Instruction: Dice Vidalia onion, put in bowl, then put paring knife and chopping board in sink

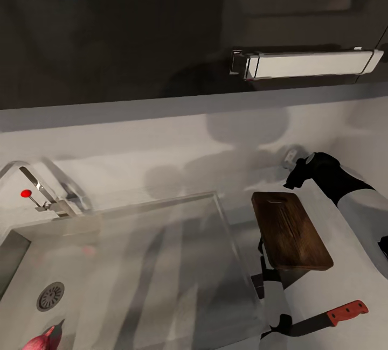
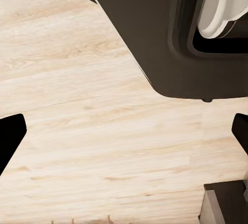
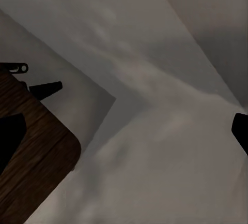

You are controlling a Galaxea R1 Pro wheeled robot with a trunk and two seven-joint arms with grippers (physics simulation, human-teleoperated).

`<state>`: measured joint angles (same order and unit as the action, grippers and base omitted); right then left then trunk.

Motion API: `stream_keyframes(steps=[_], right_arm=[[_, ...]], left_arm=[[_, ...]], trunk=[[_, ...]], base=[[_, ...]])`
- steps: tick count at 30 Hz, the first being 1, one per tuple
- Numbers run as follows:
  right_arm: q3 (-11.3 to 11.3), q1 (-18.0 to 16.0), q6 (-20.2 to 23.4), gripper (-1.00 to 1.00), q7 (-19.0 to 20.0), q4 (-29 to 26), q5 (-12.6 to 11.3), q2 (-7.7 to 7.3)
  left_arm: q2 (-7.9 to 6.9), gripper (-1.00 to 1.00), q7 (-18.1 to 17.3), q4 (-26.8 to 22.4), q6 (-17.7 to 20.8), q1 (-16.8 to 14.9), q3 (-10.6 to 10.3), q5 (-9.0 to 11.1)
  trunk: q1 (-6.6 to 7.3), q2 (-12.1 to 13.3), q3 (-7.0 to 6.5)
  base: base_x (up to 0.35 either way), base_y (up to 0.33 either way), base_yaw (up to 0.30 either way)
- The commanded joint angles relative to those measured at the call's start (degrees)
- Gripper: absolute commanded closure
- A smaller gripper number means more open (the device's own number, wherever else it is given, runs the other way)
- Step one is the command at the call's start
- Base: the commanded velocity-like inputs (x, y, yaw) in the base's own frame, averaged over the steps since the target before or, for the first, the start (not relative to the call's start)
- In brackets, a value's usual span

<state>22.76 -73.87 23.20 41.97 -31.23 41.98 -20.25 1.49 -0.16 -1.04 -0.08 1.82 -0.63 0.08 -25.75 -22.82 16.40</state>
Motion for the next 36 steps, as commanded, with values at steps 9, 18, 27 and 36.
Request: stream_keyframes(steps=[9,18,27,36], right_arm=[[0.3,0.0,0.0,-1.0,0.4,-0.1,0.3,-0.06],[0.2,0.0,-0.2,-1.0,1.1,-0.1,0.2,-0.06],[0.2,0.0,-0.3,-1.0,2.8,-0.1,0.2,-0.06],[0.2,0.0,-0.3,-1.0,2.9,0.3,0.2,-0.06]], left_arm=[[0.0,-1.0,0.0,-0.1,0.0,0.0,-0.1,0.0],[0.0,-1.0,0.0,-0.1,0.0,0.0,0.0,0.0],[0.0,-1.0,0.0,-0.1,0.0,0.0,-0.1,0.0],[0.0,-1.0,0.0,-0.1,0.0,0.0,-0.1,0.0]], trunk=[[-0.03,-0.1,0.36],[-0.03,-0.1,0.83],[-0.03,-0.1,1.45],[-0.03,-0.1,2.21]], base=[[0.0,0.0,0.006],[0.0,0.0,0.033],[0.0,0.0,0.064],[0.0,0.0,0.083]])
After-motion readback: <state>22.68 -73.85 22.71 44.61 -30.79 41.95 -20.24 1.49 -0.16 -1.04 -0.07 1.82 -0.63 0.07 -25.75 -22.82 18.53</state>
